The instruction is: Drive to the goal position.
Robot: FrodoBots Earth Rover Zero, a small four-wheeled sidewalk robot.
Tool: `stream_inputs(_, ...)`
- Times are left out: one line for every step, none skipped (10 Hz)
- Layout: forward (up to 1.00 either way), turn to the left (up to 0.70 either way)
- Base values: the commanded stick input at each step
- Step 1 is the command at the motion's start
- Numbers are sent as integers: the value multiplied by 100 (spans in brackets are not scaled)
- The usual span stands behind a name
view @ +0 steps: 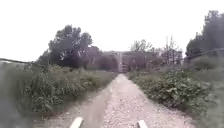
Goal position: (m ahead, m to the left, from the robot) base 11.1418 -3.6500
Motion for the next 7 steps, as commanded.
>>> stream_inputs(70, 0)
stream_inputs(70, 0)
stream_inputs(70, 0)
stream_inputs(70, 0)
stream_inputs(70, 0)
stream_inputs(70, 0)
stream_inputs(70, -11)
